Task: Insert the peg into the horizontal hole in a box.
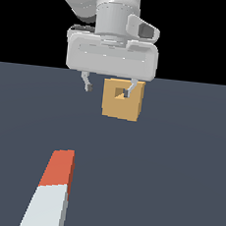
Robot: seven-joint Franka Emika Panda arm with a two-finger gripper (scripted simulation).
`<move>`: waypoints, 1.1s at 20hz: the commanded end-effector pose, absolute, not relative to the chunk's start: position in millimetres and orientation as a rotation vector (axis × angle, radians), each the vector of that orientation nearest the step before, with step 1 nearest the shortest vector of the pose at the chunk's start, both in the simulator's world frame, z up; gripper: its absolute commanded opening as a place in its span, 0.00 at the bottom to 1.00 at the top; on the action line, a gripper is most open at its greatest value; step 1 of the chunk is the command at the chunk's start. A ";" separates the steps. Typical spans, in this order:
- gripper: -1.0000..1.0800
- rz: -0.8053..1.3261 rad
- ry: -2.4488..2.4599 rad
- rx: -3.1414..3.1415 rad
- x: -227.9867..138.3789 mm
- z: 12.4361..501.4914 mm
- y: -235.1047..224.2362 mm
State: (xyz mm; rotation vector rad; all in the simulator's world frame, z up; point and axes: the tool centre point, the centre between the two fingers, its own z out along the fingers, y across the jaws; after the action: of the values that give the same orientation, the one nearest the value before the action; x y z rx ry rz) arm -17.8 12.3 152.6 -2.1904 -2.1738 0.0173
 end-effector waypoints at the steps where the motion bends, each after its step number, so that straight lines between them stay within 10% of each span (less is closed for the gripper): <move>1: 0.96 0.017 -2.174 -2.190 -17.8 152.6 12.3; 22: 0.96 0.011 -2.304 -2.096 -52.2 109.4 -102.9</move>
State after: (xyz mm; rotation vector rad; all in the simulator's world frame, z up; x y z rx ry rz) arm -48.1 -87.6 115.0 -2.1080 -2.2881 0.0110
